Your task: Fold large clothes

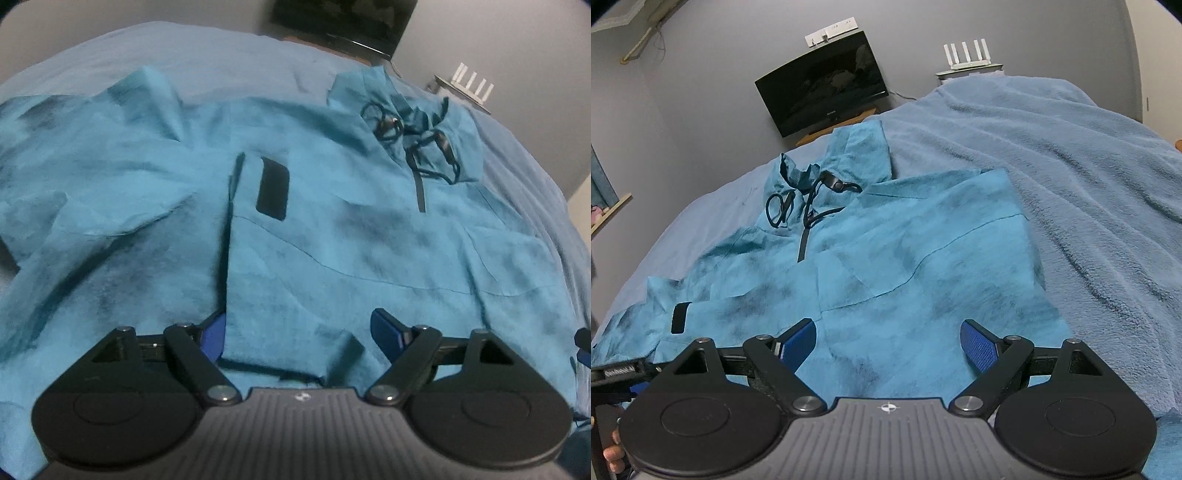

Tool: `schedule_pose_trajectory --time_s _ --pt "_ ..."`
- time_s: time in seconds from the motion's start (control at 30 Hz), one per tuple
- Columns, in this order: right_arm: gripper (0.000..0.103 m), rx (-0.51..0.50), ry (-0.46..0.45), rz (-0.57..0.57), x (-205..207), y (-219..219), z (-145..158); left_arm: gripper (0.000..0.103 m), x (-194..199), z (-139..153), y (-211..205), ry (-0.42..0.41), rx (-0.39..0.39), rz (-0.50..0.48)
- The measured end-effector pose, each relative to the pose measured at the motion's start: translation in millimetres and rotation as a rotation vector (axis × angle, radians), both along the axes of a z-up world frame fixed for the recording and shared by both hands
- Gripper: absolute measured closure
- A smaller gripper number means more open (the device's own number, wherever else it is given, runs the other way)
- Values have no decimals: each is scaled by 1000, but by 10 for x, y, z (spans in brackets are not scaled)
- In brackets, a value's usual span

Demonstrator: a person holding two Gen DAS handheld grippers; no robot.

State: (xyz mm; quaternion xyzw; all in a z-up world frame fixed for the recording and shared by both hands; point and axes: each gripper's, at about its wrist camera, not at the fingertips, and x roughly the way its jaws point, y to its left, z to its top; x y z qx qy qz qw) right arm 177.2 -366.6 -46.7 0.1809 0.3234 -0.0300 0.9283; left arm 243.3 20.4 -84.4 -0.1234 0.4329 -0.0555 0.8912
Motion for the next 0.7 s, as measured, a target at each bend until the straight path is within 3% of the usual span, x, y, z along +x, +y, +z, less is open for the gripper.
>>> schedule_pose_trajectory --time_s 0.07,0.2,0.27,0.47,0.57,0.67,0.7 --pt "16 -2 3 2 -1 5 -2 37 0 -40 74 11 -38 18" --pt "16 -11 7 13 0 29 -10 46 10 -73 240 22 -129 73" --pt "16 -15 10 20 0 42 -14 54 10 -72 270 17 -139 84" --pt "16 -20 12 22 2 55 -20 91 -118 121 112 -95 53 86" --pt "16 -29 -1 -13 -31 29 -9 91 -177 168 177 -106 81 132" --pt "16 -44 -18 -135 -75 -90 -22 92 -168 124 214 -72 94 156" --pt "21 -39 -22 -185 -85 -155 -37 92 -167 123 216 -71 103 163"
